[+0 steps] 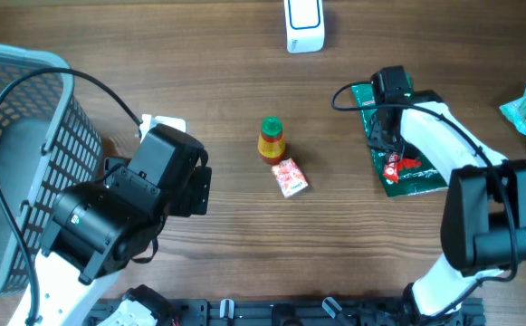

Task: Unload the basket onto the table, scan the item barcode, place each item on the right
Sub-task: 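Reach the right gripper to the red Nescafe stick and grasp it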

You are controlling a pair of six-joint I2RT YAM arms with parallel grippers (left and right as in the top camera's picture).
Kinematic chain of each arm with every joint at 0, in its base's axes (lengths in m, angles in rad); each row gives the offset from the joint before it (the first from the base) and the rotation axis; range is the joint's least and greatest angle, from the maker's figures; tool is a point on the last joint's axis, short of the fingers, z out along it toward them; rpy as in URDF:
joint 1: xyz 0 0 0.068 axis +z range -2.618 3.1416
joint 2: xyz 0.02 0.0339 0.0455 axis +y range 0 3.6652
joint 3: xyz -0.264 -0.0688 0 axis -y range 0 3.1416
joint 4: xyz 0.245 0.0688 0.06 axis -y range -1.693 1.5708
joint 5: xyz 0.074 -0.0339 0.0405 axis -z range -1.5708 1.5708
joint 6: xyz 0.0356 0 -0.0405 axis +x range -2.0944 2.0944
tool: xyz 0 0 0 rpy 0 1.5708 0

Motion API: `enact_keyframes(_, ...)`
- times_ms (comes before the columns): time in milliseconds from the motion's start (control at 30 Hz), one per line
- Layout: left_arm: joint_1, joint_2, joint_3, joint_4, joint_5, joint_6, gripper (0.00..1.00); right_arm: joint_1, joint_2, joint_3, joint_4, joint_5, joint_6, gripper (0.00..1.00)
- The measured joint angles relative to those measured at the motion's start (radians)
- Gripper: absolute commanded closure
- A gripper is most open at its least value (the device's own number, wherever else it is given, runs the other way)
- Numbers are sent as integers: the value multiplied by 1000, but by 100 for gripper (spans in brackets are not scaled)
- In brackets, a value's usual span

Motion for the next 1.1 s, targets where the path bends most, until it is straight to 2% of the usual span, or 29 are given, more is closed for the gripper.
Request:
enact_keyframes(367, 0, 0, 0, 0, 0, 0, 0, 18, 11, 0, 23, 5, -33, 50)
enact_keyframes(467, 0, 0, 0, 0, 0, 0, 0, 51, 51, 0, 22, 43, -40, 54)
enact_keyframes(767, 0, 0, 0, 0, 0, 0, 0, 77, 93, 8, 3, 179, -48, 59)
enact_keyframes(833, 0, 0, 0, 0, 0, 0, 0, 77, 97, 8, 3, 186, -49, 65)
enact_keyframes(900, 0, 0, 0, 0, 0, 0, 0, 77, 98, 8, 3, 182, -55, 82)
enact_keyframes(967, 0, 0, 0, 0, 0, 0, 0, 77, 104, 8, 3, 171, -55, 92)
enact_keyframes(1000, 0, 0, 0, 0, 0, 0, 0, 76, 104, 8, 3, 159, -54, 95)
enact_keyframes(1100, 0, 0, 0, 0, 0, 0, 0, 71, 104, 8, 4, 127, -68, 95)
